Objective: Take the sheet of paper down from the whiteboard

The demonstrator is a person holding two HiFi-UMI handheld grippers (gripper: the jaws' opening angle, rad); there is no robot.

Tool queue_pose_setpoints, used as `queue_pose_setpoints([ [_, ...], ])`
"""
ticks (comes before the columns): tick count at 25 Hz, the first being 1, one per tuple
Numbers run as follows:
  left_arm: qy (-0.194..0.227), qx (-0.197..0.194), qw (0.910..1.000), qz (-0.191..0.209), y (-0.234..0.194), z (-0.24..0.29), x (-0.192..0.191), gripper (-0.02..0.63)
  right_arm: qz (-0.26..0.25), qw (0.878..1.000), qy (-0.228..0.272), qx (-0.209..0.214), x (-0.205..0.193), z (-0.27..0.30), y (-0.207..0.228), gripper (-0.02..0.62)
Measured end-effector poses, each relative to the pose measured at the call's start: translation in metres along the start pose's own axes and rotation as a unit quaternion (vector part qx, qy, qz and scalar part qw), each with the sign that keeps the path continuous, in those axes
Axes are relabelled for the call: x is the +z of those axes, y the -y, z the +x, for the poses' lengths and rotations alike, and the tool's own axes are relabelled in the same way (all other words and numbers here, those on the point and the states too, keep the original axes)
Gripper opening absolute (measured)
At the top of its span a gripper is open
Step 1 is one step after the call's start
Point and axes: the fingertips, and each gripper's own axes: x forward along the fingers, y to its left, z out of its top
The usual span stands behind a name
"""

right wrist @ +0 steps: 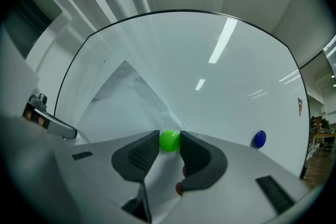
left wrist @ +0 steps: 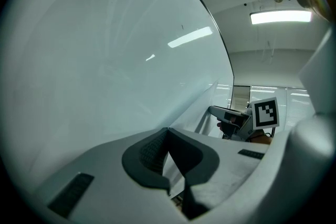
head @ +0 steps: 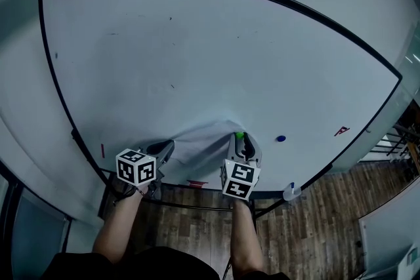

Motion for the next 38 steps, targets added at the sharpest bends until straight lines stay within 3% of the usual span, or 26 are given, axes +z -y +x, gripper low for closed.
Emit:
queue_pose_setpoints([
  [29,0.001,0.037,0.9992,-0.017,-0.018,-0.022,0.004,0.021,0.002,1.0,-0.008,-0.013,-0.005,-0.004,0.014,0.133],
  [38,0.004,0.067,0.9974,-0.025,-0.03,-0.037,0.003,0.021,-0.004,1.0,-0.008,-0.011,-0.006,-0.003,0.014,0.133],
])
